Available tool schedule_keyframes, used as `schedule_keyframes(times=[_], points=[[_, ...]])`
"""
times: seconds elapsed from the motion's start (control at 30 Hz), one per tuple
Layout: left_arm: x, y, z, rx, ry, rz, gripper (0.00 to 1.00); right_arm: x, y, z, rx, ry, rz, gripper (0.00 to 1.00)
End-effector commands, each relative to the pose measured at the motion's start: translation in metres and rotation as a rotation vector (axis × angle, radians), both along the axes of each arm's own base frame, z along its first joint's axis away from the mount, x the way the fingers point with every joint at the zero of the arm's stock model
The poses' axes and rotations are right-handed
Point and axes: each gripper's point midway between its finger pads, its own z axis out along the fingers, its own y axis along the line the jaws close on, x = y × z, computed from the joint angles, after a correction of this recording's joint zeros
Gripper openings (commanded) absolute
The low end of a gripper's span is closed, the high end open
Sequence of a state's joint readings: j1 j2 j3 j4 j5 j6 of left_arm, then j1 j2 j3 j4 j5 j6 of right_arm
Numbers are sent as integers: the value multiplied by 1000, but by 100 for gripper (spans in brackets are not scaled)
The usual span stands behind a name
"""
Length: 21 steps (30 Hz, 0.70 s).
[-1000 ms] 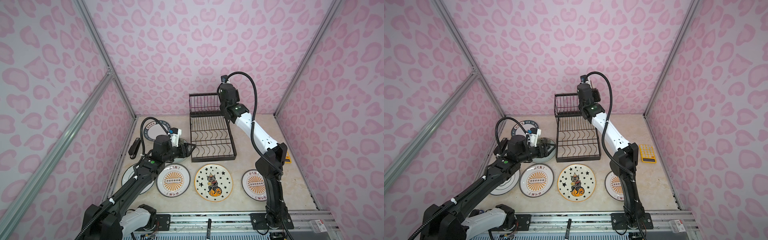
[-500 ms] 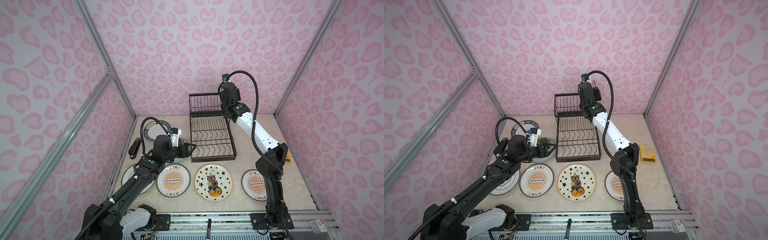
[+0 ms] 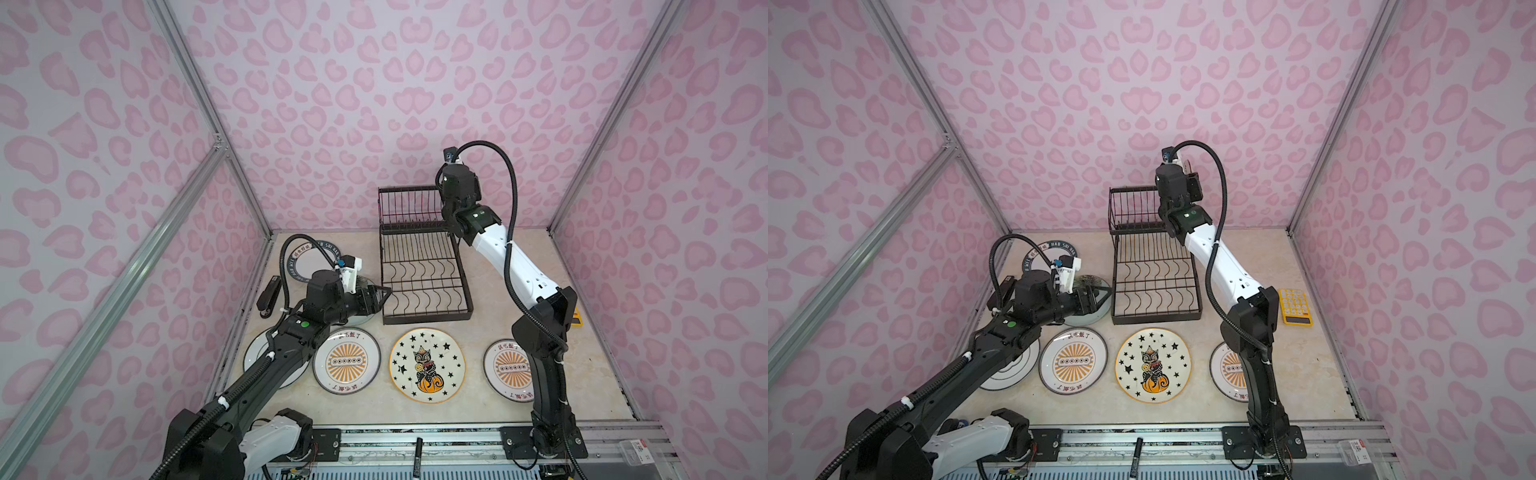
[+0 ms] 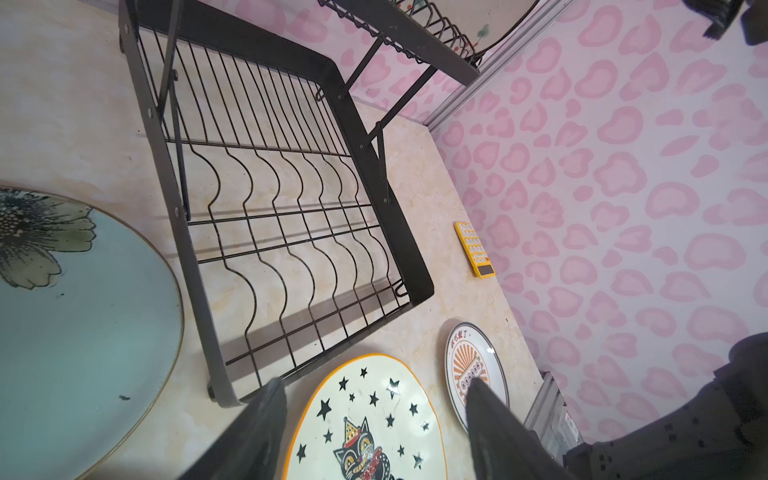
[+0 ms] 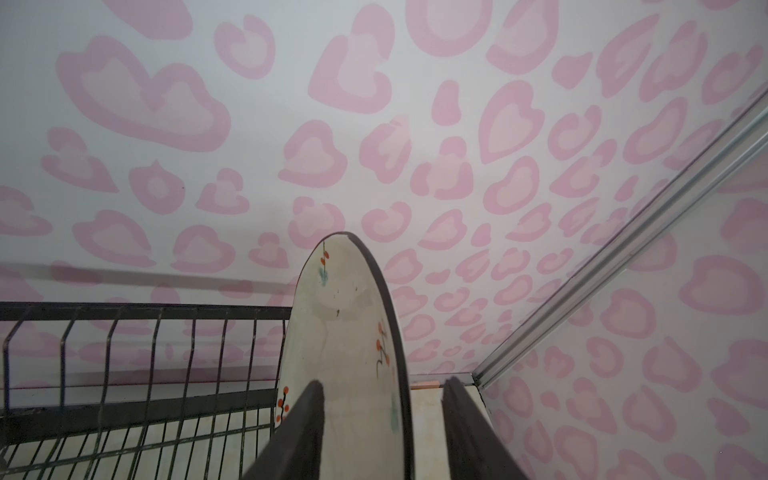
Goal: Load the plates into the dish rack
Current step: 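Lower the white plate into the rack's far slot and open the right gripper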
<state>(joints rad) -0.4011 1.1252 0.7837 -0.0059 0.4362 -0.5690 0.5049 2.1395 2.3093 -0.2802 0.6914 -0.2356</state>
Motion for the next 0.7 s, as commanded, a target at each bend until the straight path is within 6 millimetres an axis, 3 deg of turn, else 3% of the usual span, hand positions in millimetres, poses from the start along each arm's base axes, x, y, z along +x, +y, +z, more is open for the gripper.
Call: schedule_keyframes(times=[0.0,0.27,0.4,0.53,0.67], points=[[3,3,4,5,-18,22,71,-9,0,21,-9,-42,-3,52],[9,10,8,19,-35,72,73,-36,-6,56,-2,-98,-7,65],[11,12,12,30,-49,81,73,-57,-16,71,38,-124,8,65],[14,13,14,46,-58,92,73,-81,-23,73,92,-129,66,69],[17,14,15,74,-60,94,73,-105,-38,63,183,-106,132,71]])
